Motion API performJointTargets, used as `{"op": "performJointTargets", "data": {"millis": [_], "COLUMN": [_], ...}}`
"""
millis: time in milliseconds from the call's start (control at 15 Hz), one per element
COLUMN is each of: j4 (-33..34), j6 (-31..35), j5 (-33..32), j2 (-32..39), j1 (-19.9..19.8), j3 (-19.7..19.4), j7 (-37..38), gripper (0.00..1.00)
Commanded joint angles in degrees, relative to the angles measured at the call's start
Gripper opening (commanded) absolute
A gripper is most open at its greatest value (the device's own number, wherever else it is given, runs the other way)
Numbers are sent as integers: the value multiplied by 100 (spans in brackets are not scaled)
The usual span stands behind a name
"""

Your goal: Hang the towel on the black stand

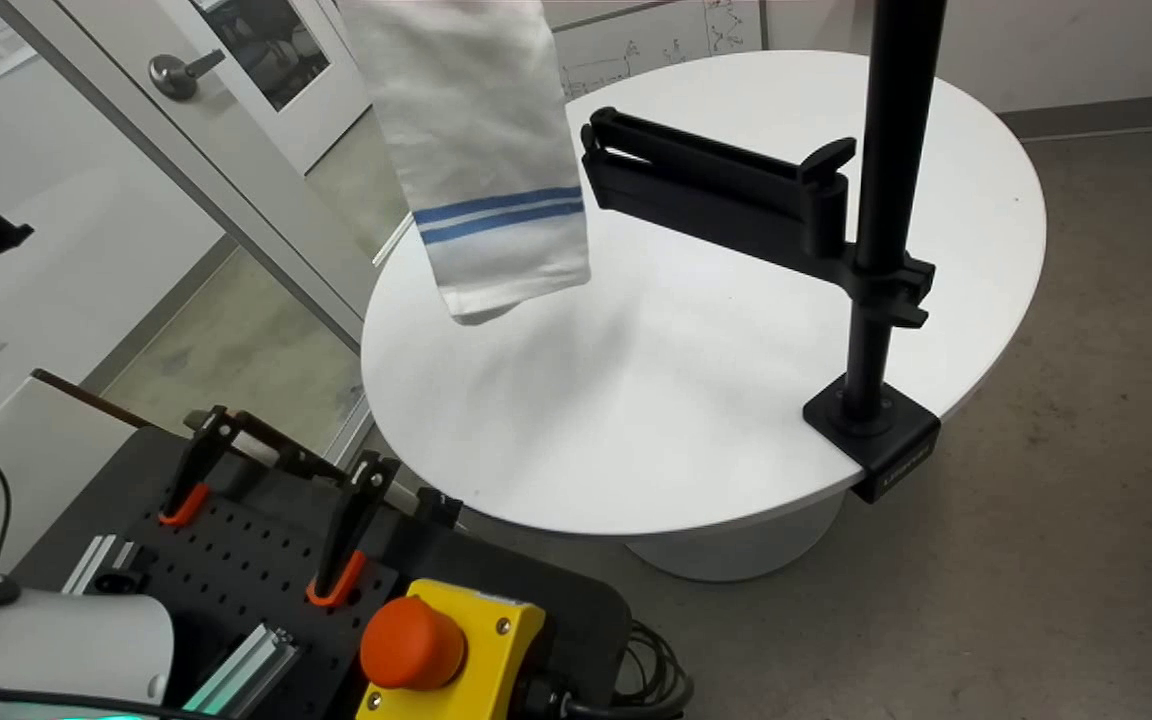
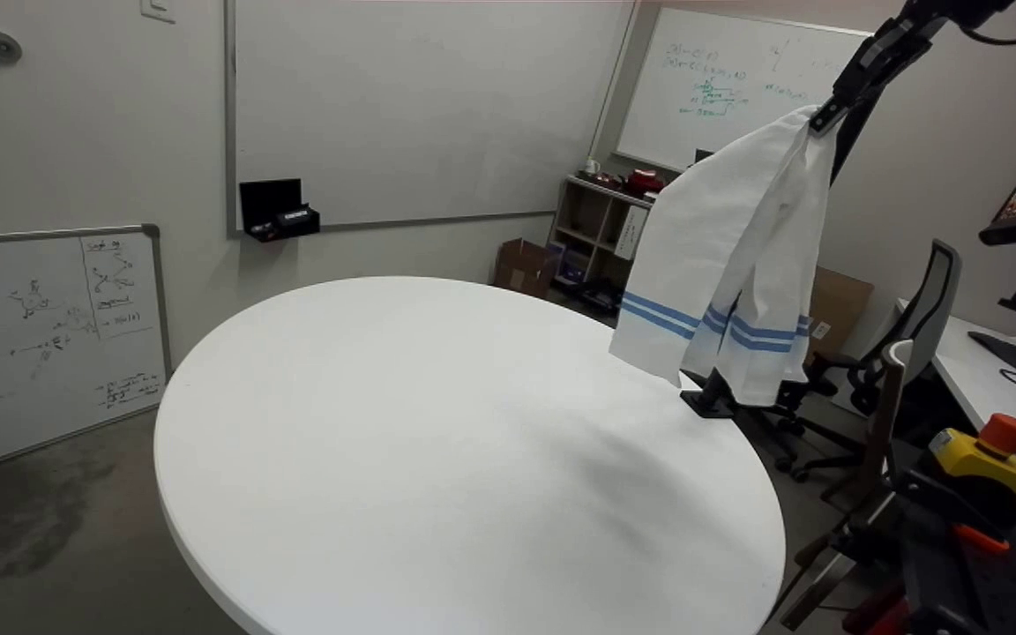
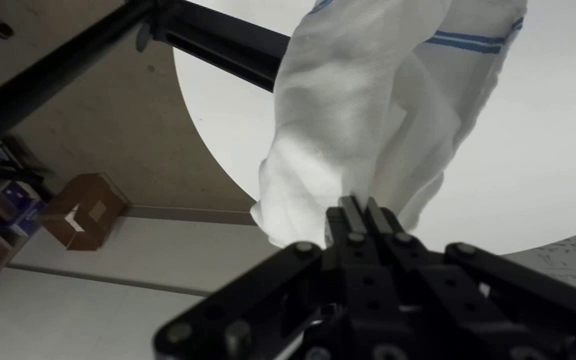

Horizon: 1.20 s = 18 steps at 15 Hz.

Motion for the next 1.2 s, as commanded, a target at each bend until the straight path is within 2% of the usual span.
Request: {"op": "performJointTargets", "data": {"millis": [0, 267, 467, 733, 1133], "j4": [470, 1080, 1634, 2313, 3257], "j6": [-366, -756, -1180, -1659, -2182], "j5": [-272, -688, -892, -1059, -1213], "j2": [318, 891, 1519, 2257, 3179], "j1": [-492, -879, -922, -736, -257], "j3": [247, 434, 318, 75, -284], "j7": [480, 1106, 1492, 1939, 2514], "gripper": [1, 1, 1, 1, 1]}}
